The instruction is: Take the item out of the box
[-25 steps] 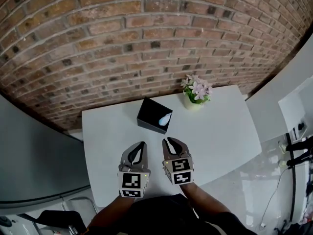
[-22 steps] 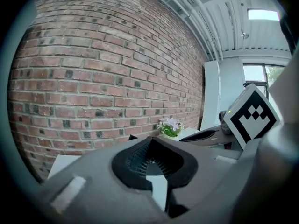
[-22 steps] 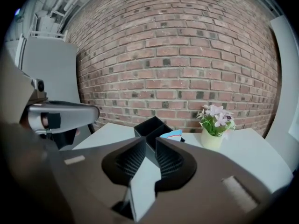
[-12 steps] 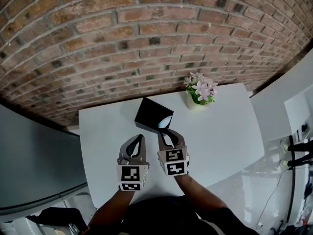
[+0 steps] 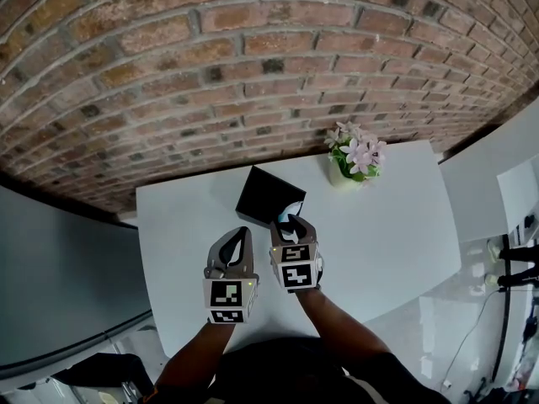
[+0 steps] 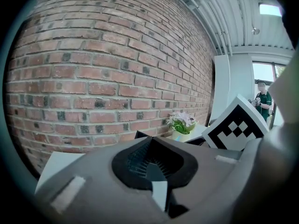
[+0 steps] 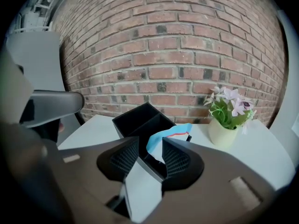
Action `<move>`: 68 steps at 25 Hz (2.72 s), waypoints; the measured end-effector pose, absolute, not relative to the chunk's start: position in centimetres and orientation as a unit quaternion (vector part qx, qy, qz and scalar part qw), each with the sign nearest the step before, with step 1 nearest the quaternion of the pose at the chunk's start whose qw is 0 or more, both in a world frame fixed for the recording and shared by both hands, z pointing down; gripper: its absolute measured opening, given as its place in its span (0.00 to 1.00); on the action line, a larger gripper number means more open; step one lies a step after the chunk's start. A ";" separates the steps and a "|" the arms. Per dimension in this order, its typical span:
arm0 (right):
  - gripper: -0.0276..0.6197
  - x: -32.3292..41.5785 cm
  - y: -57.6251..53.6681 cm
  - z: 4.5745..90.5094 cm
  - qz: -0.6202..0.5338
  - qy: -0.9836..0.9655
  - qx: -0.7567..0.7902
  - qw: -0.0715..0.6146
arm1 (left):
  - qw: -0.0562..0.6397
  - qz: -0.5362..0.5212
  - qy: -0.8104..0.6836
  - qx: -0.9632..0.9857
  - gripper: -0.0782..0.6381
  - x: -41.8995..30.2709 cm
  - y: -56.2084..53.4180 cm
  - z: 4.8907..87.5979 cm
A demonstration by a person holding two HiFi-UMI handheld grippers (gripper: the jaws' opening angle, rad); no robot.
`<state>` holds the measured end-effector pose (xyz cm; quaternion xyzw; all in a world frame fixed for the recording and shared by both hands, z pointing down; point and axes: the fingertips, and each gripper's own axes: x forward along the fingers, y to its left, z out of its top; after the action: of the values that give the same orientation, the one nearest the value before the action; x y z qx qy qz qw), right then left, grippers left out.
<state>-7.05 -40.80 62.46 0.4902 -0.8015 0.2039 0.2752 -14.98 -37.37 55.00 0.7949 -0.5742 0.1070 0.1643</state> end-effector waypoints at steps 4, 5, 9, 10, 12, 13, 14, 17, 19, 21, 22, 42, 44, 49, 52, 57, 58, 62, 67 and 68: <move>0.29 -7.0 -40.8 63.7 0.215 -0.793 0.491 0.289 | 0.168 0.110 -0.580 0.790 0.12 -15.5 -38.0 55.6; 0.29 -6.9 -40.8 64.1 0.220 -0.790 0.492 0.293 | 0.168 0.109 -0.581 0.789 0.12 -15.6 -38.1 55.7; 0.25 -6.6 -41.2 64.8 0.223 -0.783 0.501 0.294 | 0.169 0.110 -0.581 0.788 0.12 -15.8 -38.6 56.0; 0.22 -6.5 -41.4 64.7 0.222 -0.783 0.504 0.291 | 0.169 0.111 -0.582 0.788 0.12 -15.9 -38.6 56.0; 0.20 -6.4 -41.7 64.3 0.221 -0.783 0.507 0.286 | 0.170 0.113 -0.582 0.787 0.12 -15.9 -38.5 56.2; 0.18 -6.4 -41.7 64.3 0.221 -0.782 0.508 0.285 | 0.171 0.113 -0.582 0.787 0.12 -15.9 -38.5 56.2; 0.17 -6.3 -41.7 64.4 0.222 -0.781 0.509 0.287 | 0.172 0.113 -0.582 0.787 0.12 -15.9 -38.4 56.3; 0.11 -6.0 -41.5 64.9 0.230 -0.775 0.512 0.291 | 0.172 0.112 -0.581 0.788 0.12 -15.8 -38.4 56.3; 0.08 -5.7 -41.4 65.1 0.235 -0.770 0.516 0.290 | 0.172 0.111 -0.579 0.789 0.12 -15.7 -38.3 56.3; 0.07 -5.1 -41.5 64.9 0.226 -0.768 0.525 0.288 | 0.172 0.110 -0.577 0.791 0.12 -15.5 -38.1 56.3; 0.06 -4.9 -41.7 64.5 0.218 -0.768 0.531 0.285 | 0.172 0.110 -0.576 0.792 0.12 -15.4 -38.1 56.3; 0.06 -2.4 -36.2 53.3 0.140 -0.778 0.573 0.214 | 0.154 0.094 -0.541 0.822 0.12 -13.1 -33.7 53.6; 0.06 -2.3 -34.7 52.5 0.133 -0.780 0.574 0.209 | 0.148 0.093 -0.532 0.829 0.12 -12.7 -32.8 53.2; 0.06 -2.0 -30.8 51.4 0.129 -0.778 0.583 0.198 | 0.133 0.088 -0.510 0.845 0.12 -12.1 -30.3 51.6; 0.06 -2.0 -28.6 50.7 0.130 -0.776 0.588 0.189 | 0.127 0.084 -0.497 0.855 0.12 -11.6 -28.8 50.8; 0.06 -2.2 -25.7 49.9 0.126 -0.778 0.588 0.181 | 0.122 0.078 -0.486 0.862 0.12 -11.0 -26.4 50.2; 0.06 -2.2 -25.2 49.8 0.124 -0.780 0.587 0.179 | 0.122 0.077 -0.486 0.862 0.12 -11.0 -26.0 50.0; 0.06 -1.8 -23.3 49.2 0.125 -0.787 0.581 0.165 | 0.122 0.073 -0.492 0.859 0.11 -11.0 -24.2 49.6; 0.06 -0.6 -20.7 48.6 0.120 -0.798 0.571 0.150 | 0.122 0.075 -0.504 0.852 0.12 -10.5 -22.0 49.3; 0.06 -0.2 -20.2 48.5 0.119 -0.801 0.568 0.148 | 0.121 0.074 -0.507 0.850 0.12 -10.2 -21.5 49.1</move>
<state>-0.18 -20.19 48.51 0.5682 -0.8006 0.1193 0.1480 -10.17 -21.53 49.11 0.8500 -0.5072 0.0745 0.1213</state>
